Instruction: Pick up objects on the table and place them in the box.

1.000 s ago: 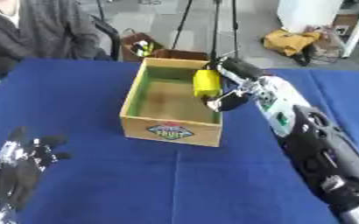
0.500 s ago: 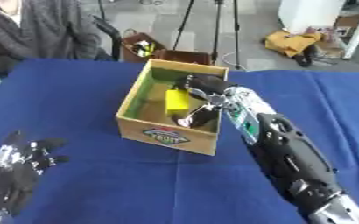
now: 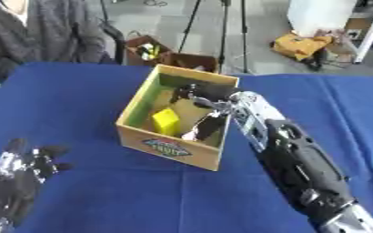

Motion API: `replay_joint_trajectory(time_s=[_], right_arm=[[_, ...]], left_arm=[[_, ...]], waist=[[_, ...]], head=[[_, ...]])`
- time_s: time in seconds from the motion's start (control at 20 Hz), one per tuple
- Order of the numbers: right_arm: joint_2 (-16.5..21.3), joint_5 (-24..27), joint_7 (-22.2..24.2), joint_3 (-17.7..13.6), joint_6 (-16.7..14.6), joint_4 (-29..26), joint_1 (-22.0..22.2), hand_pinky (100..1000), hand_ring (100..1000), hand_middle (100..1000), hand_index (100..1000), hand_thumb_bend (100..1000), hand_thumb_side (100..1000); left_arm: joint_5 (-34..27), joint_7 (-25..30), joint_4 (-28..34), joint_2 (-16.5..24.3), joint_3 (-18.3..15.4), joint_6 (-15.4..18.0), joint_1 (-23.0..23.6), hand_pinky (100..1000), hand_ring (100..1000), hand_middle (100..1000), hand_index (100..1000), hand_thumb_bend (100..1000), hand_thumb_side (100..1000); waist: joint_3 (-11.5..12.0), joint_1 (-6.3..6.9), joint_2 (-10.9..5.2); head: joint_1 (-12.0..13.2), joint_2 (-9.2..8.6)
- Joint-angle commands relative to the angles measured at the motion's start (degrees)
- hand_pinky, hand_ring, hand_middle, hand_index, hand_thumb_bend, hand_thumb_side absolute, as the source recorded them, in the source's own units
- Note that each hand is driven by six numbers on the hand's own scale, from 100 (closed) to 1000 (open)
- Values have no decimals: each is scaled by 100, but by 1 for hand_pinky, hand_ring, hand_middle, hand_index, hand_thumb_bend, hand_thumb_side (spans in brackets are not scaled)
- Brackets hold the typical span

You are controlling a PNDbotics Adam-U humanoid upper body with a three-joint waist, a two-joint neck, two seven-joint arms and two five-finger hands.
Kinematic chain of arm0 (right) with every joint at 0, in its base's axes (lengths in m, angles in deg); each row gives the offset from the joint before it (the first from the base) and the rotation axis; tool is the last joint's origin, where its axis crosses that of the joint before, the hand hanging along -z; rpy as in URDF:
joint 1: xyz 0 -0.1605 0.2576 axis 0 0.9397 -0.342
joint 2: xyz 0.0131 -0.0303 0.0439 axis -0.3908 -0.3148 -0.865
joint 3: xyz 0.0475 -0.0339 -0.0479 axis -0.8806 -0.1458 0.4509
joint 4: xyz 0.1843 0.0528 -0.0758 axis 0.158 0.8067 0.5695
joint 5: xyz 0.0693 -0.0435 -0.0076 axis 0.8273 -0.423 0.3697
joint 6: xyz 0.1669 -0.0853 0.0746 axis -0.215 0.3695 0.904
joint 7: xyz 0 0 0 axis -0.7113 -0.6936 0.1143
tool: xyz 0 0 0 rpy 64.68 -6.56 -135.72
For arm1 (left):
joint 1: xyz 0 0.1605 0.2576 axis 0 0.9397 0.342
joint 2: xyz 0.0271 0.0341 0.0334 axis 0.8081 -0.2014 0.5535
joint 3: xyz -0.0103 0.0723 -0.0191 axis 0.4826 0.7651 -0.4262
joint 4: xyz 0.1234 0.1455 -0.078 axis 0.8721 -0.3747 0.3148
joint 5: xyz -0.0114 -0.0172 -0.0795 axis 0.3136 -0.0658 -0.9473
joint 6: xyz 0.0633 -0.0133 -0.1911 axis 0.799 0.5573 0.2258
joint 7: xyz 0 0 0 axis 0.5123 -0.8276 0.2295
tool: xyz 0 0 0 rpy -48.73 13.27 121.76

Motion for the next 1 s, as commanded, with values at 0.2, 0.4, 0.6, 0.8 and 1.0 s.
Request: replay_joint_trajectory(time_s=[0.2, 0.4, 0.6, 0.8, 1.0], right_arm=[[199, 456, -442, -336, 253, -721, -72, 813, 879, 799, 827, 322, 459], [318, 805, -791, -542, 374, -1285, 219, 791, 892, 796, 812, 262, 467], [578, 1159, -1145, -659, 377, -1860, 746, 718, 865, 751, 776, 137, 541], [655, 1500, -1486, -771, 668, -2414, 1296, 693, 863, 734, 761, 100, 592], [656, 1830, -1816, -945, 995, -2829, 1832, 679, 860, 725, 754, 100, 701]], left_arm=[[-17, -28, 62, 37, -42, 6, -17, 727, 884, 696, 650, 354, 1000], [-19, -92, 58, 49, -114, 23, 37, 727, 883, 695, 649, 357, 1000], [-16, -190, 58, 82, -217, 47, 75, 727, 884, 695, 649, 357, 1000], [-9, -313, 86, 155, -345, 84, 61, 727, 885, 696, 649, 355, 1000], [-6, -394, 107, 177, -412, 99, 28, 727, 888, 699, 649, 355, 1000]], waist=[[-195, 73, -159], [-450, 113, -204], [-749, 138, -221], [-1103, 182, -185], [-1329, 240, -129]], head=[[108, -29], [268, 7], [521, 8], [777, -26], [907, -48]])
